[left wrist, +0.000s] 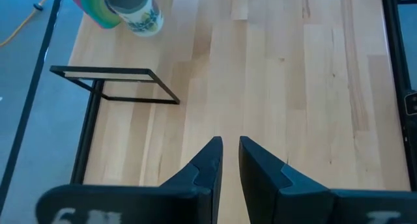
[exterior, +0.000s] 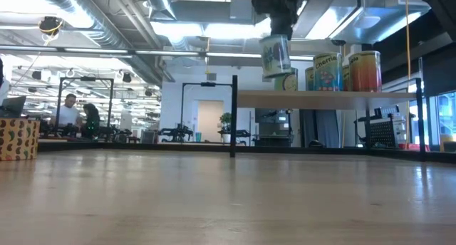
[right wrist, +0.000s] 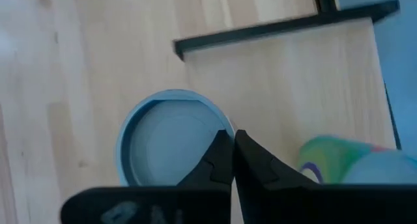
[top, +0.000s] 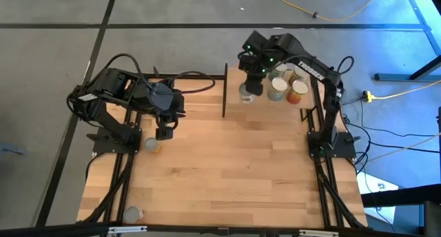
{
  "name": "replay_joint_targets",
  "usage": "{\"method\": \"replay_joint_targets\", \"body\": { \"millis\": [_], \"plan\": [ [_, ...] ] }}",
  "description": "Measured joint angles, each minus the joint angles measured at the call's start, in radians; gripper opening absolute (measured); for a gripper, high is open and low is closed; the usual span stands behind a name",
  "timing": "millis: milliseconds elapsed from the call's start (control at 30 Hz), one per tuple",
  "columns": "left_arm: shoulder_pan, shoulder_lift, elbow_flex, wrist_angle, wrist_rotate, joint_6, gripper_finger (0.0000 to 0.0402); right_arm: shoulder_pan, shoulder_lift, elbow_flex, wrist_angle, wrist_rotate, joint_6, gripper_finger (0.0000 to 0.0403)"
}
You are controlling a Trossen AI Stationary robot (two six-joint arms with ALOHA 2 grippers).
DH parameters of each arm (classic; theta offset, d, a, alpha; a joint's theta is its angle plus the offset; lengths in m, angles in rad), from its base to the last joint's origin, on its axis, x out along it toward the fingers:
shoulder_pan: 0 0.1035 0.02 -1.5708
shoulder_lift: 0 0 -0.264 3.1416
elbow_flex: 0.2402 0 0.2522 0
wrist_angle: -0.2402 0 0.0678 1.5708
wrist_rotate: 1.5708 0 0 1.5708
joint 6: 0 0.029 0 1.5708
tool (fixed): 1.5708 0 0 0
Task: Pick and place cans onto a shelf
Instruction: Put the white canned good on the shelf
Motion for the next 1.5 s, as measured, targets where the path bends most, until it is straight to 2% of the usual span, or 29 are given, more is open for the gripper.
{"method": "replay_joint_targets", "body": {
  "millis": [133,300,533,833,1067,1200,1367,1500],
  "plan": [
    [0.0,0.0,0.0,0.0,0.0,0.0,0.0045,-0.039,-0.001,-0.002,0.003,-0.01,-0.012,0.0003],
    [0.0,0.0,0.0,0.0,0.0,0.0,0.0045,-0.062,-0.001,-0.002,-0.002,-0.07,-0.019,0.0003],
    [0.0,0.0,0.0,0.0,0.0,0.0,0.0045,-0.061,0.003,-0.002,-0.008,0.003,0.006,0.0003],
    [0.0,0.0,0.0,0.0,-0.001,-0.002,0.0045,-0.06,0.003,-0.002,0.019,-0.051,0.01,0.0003],
    [0.0,0.0,0.0,0.0,0.0,-0.006,0.0045,-0.061,0.003,-0.002,0.034,0.019,0.027,0.0003],
    [0.0,0.0,0.0,0.0,0.0,-0.007,0.0045,-0.061,0.003,-0.005,0.052,0.018,0.035,0.0003],
    [0.0,0.0,0.0,0.0,-0.001,-0.008,0.0045,-0.06,0.001,-0.141,0.061,0.007,0.038,0.0003],
    [0.0,0.0,0.0,0.0,-0.001,-0.008,0.0045,-0.054,-0.01,-0.224,0.143,-0.005,0.034,0.0003]
  ]
}}
